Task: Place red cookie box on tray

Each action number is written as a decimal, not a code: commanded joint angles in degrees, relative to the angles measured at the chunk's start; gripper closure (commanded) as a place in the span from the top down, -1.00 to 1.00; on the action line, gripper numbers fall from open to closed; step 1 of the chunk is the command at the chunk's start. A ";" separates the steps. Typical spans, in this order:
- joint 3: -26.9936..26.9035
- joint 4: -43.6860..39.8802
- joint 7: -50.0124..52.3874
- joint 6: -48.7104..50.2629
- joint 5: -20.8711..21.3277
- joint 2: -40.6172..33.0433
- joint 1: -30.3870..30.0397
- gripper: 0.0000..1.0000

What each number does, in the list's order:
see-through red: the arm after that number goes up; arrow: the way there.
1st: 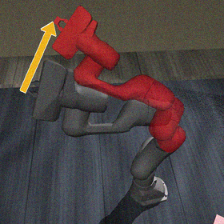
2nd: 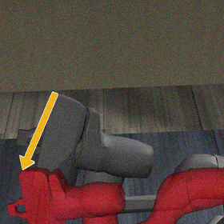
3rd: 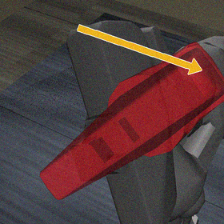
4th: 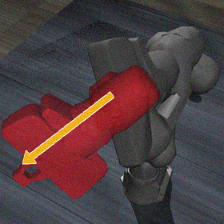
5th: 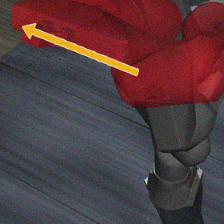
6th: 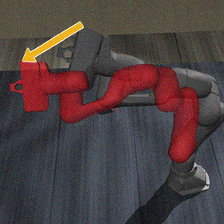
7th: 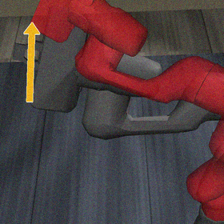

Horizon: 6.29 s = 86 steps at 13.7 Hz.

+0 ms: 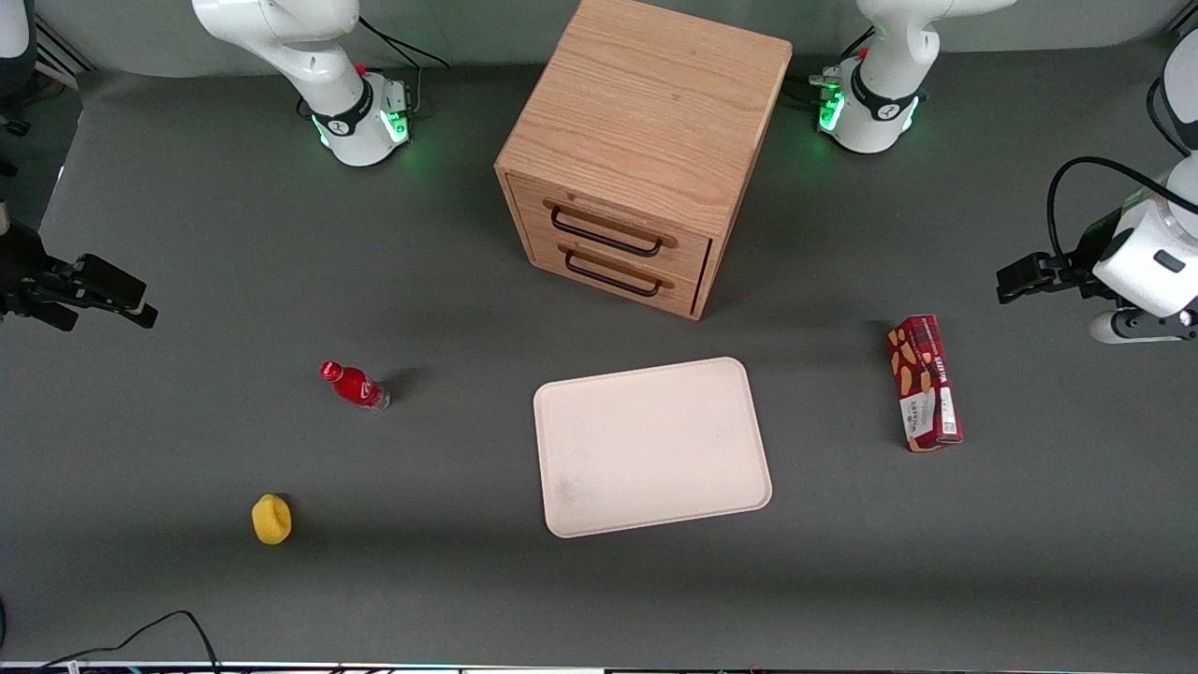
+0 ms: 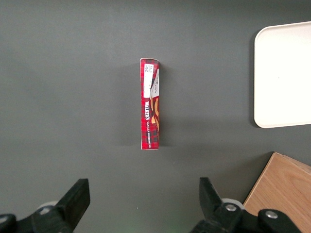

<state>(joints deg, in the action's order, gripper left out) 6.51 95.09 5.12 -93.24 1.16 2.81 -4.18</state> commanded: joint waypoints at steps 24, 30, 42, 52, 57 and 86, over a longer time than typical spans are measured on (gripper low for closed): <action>-0.89 0.88 -0.89 -1.67 1.55 4.83 0.32 1.00; -0.89 4.11 -1.78 -15.89 3.05 18.11 -0.38 0.96; -0.72 13.12 2.17 -31.49 3.14 19.87 -0.13 -1.00; -0.36 -26.54 31.07 -6.59 -2.48 35.94 19.81 -1.00; -0.45 -26.45 35.31 -15.21 -1.96 40.96 23.60 -1.00; -0.89 -4.48 -1.34 3.07 -2.48 6.35 -1.35 1.00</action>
<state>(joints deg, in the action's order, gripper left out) 5.51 85.98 5.00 -88.40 -0.50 14.67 -5.34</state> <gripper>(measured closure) 0.000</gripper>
